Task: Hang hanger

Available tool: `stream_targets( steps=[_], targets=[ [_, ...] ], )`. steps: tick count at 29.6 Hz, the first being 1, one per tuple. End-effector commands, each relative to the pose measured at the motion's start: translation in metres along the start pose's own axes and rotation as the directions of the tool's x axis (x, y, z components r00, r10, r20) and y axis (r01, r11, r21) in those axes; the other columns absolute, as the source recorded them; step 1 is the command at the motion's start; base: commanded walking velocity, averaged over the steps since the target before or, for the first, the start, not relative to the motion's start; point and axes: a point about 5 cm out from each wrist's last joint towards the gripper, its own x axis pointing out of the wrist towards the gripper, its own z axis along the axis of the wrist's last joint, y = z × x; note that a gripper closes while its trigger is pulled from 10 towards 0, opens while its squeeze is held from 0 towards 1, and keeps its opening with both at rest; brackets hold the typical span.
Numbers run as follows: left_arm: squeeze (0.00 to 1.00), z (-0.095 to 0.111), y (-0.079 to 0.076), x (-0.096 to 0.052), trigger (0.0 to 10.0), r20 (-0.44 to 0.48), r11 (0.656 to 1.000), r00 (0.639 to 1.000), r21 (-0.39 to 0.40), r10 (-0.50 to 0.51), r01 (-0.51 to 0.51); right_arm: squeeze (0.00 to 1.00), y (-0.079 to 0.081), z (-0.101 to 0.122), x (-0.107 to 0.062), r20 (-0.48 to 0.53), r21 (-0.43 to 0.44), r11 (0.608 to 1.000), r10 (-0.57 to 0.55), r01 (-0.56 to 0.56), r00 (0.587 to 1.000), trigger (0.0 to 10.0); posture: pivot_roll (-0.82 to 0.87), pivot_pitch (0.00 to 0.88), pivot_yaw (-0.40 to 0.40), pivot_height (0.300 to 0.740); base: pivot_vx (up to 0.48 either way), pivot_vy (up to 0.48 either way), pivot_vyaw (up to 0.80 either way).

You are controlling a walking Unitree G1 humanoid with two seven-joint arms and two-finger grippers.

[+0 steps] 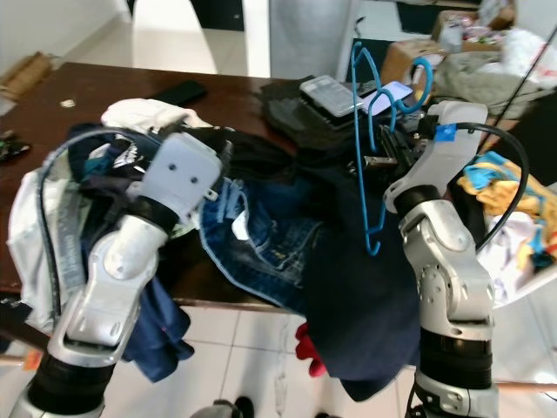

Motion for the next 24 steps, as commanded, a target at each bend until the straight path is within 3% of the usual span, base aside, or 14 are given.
stream_targets(
  steps=[1, 3, 5, 8, 11, 17, 24],
  targets=[
    [0.0, 0.003, -0.019, -0.004, 10.0, 0.005, 0.993, 0.995, -0.065, -0.101, 0.101, 0.0, 0.002, 0.002, 0.001, 0.013, -0.003, 1.0, 0.015, -0.015, 1.0, 10.0, 0.12, 0.184, -0.032, 0.74, 0.0, 0.0, 0.0],
    [0.0, -0.001, -0.032, -0.005, 10.0, -0.023, 0.978, 0.989, -0.153, -0.145, 0.14, 0.0, 0.002, 0.002, 0.002, 0.013, -0.005, 1.0, 0.019, -0.019, 1.0, 10.0, 0.11, 0.178, -0.033, 0.74, 0.0, 0.0, 0.0],
    [0.0, -0.003, -0.034, -0.005, 10.0, -0.042, 0.972, 0.987, -0.184, -0.153, 0.143, 0.0, 0.002, 0.002, 0.002, 0.013, -0.006, 1.0, 0.02, -0.02, 1.0, 10.0, 0.11, 0.175, -0.034, 0.74, 0.0, 0.0, 0.0],
    [0.0, -0.018, -0.034, -0.001, 10.0, -0.132, 0.981, 0.983, -0.166, -0.126, 0.103, 0.0, 0.002, 0.003, 0.002, 0.014, -0.012, 1.0, 0.02, -0.02, 1.0, 10.0, 0.1, 0.173, -0.032, 0.74, 0.0, 0.0, 0.0],
    [0.0, -0.023, -0.033, -0.001, 10.0, -0.154, 0.986, 0.981, -0.137, -0.114, 0.093, 0.0, 0.001, 0.003, 0.002, 0.015, -0.015, 1.0, 0.018, -0.018, 1.0, 10.0, 0.1, 0.173, -0.032, 0.74, 0.0, 0.0, 0.0],
    [0.0, -0.027, -0.026, 0.012, 10.0, -0.162, 0.992, 0.986, -0.12, -0.048, 0.028, 0.0, 0.001, 0.003, 0.002, 0.015, -0.015, 1.0, 0.016, -0.016, 1.0, 10.0, 0.09, 0.182, -0.035, 0.74, 0.0, 0.0, 0.0],
    [0.0, -0.032, -0.029, 0.022, 10.0, -0.159, 0.995, 0.985, -0.088, -0.066, 0.052, 0.0, 0.002, 0.004, 0.002, 0.016, -0.02, 1.0, 0.015, -0.015, 1.0, 10.0, 0.08, 0.182, -0.03, 0.74, 0.0, 0.0, 0.0]
  ],
)
